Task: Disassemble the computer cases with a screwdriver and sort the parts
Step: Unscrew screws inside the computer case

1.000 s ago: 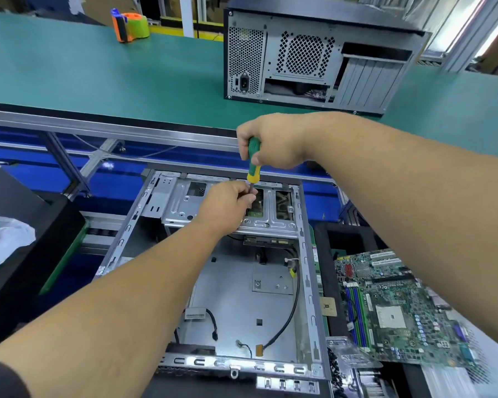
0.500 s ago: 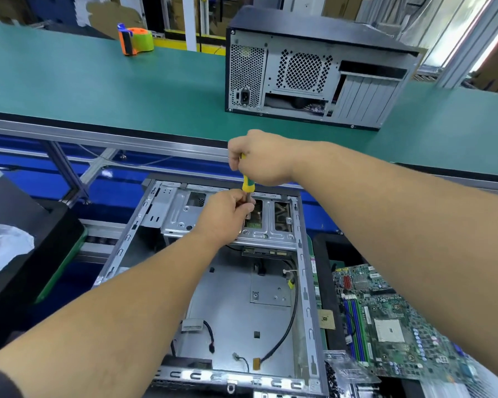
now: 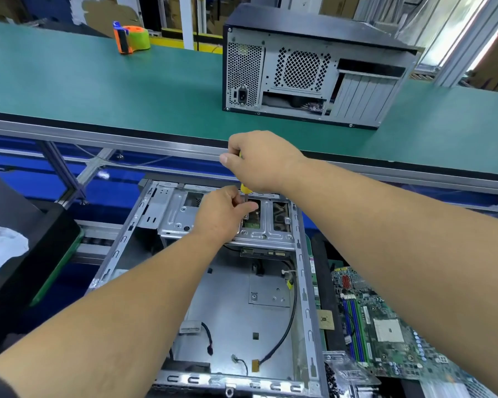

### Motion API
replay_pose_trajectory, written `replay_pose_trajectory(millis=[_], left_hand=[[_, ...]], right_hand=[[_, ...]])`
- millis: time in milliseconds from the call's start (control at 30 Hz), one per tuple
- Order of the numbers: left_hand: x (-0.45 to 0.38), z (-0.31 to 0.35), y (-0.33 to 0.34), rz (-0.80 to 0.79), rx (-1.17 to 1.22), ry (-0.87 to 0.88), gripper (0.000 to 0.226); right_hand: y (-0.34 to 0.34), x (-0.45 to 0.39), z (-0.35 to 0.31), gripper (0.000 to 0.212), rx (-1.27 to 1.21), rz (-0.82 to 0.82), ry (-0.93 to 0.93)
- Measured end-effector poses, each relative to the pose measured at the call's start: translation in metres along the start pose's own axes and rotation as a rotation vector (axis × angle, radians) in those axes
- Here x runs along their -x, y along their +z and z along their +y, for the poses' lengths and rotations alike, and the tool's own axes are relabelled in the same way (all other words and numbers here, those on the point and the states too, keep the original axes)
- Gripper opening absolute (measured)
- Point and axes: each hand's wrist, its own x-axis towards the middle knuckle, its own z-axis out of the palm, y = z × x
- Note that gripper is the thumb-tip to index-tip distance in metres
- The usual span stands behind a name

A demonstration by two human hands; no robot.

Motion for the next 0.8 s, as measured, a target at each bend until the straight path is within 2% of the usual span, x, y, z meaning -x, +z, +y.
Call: replay_pose_trajectory(millis=[167, 333, 500, 600, 733, 800], left_hand=[[0.004, 0.0, -0.005, -0.066, 0.05, 0.096, 0.009], [0.0, 0.003, -0.003, -0.043, 0.012, -0.007, 0.032], [-0.001, 0.0, -0.008, -0.116, 0.1, 0.037, 0.008], [0.001, 0.001, -0.005, -0.104, 0.099, 0.025, 0.009], [-0.001, 0.001, -0.002, -0.043, 0.117, -0.022, 0.029], [-0.001, 0.001, -0.003, -0.063, 0.09, -0.011, 0.026]], right_hand=[[0.0, 0.002, -0.002, 0.024, -0.009, -0.005, 0.009], [0.006, 0.007, -0.004, 0.023, -0.061, 0.031, 0.016], [0.007, 0.01, -0.003, 0.023, -0.105, 0.033, 0.044], [0.006, 0.012, -0.001, 0.022, -0.168, 0.03, 0.049], [0.009, 0.015, -0.001, 0.017, -0.294, 0.061, 0.054], [0.011, 0.016, -0.001, 0.015, -0.284, 0.078, 0.054]])
